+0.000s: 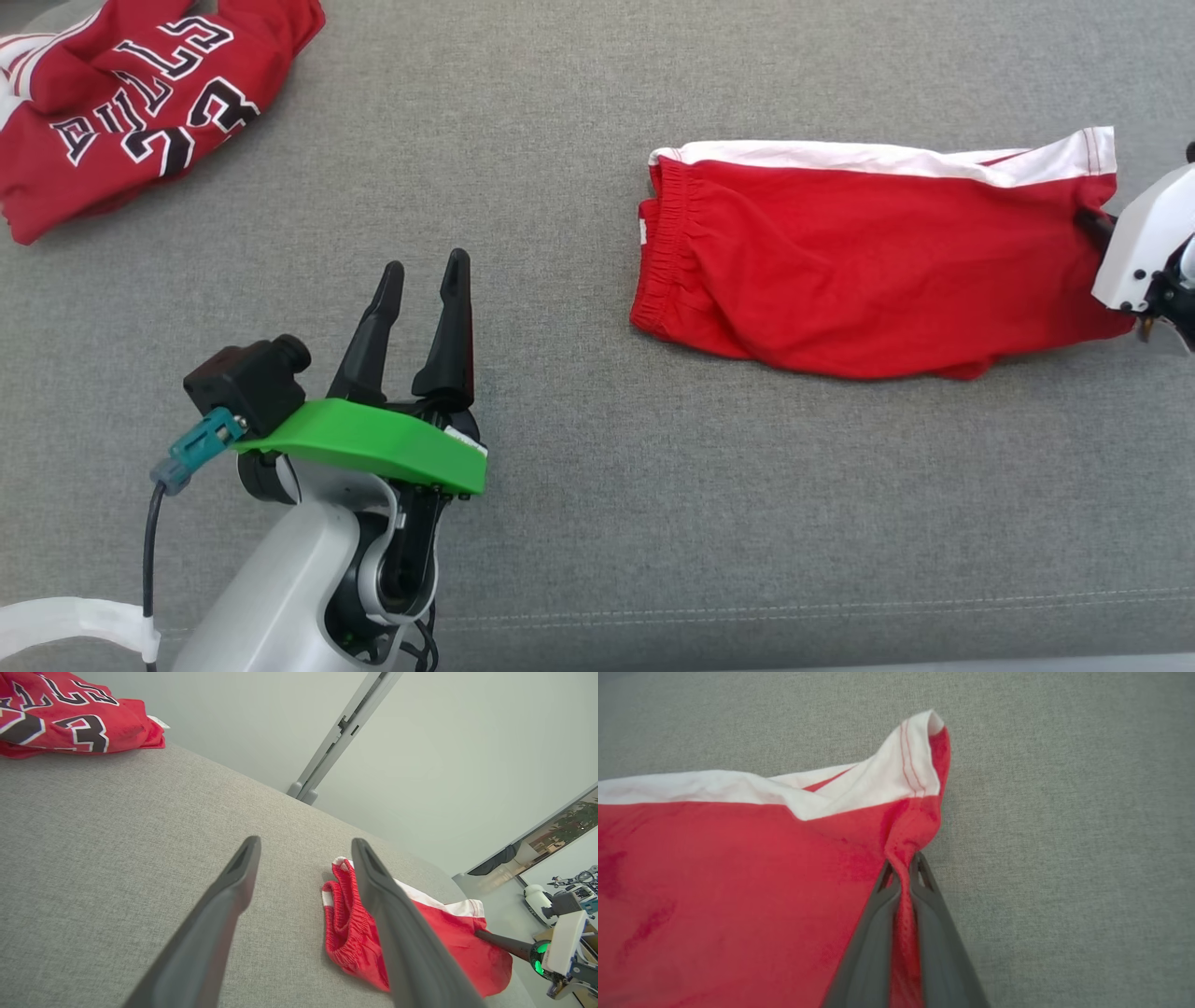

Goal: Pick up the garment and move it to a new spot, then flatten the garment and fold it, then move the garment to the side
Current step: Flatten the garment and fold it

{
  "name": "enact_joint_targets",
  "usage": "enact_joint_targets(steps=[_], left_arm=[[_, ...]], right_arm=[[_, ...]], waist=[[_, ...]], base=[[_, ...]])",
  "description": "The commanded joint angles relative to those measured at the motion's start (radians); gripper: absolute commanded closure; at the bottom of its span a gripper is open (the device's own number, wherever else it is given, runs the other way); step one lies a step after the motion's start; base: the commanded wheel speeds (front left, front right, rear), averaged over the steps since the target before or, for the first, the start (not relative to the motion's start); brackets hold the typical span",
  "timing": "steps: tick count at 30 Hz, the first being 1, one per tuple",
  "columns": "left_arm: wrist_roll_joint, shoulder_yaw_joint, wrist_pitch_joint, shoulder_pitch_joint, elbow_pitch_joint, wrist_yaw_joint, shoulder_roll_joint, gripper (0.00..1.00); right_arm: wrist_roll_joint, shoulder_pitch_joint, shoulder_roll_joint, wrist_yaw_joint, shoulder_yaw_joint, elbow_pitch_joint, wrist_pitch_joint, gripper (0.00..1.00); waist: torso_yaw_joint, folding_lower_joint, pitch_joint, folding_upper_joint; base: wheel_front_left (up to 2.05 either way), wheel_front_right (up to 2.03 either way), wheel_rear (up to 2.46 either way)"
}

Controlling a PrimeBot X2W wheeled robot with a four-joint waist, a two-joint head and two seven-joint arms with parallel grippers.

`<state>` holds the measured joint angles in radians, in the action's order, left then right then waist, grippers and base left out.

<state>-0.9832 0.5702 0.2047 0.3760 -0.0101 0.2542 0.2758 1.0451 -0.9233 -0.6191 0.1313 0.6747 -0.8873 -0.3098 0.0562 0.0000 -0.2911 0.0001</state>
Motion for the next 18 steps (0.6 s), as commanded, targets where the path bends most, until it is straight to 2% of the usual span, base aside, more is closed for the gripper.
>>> enact_joint_targets(steps=[1,9,18], left_arm=[[0.009,-0.003,0.001,-0.008,-0.001,0.002,0.011,0.0],[-0.001,-0.002,0.007,-0.025,0.009,0.0,0.004,0.0],[-0.015,-0.005,0.017,-0.051,0.018,-0.017,0.001,0.0]], right_arm=[[-0.004,0.012,0.006,-0.001,-0.003,-0.001,0.006,1.0],[-0.014,0.021,0.02,-0.001,0.002,0.052,0.007,1.0],[-0.084,0.03,0.026,-0.001,0.043,0.223,-0.044,1.0]], waist=[[0.0,0.0,0.002,-0.0001],[-0.001,0.0,0.029,-0.0001],[-0.008,0.0,0.086,-0.0001]], base=[[0.0,0.0,0.0],[0.0,0.0,0.0],[0.0,0.0,0.0]])
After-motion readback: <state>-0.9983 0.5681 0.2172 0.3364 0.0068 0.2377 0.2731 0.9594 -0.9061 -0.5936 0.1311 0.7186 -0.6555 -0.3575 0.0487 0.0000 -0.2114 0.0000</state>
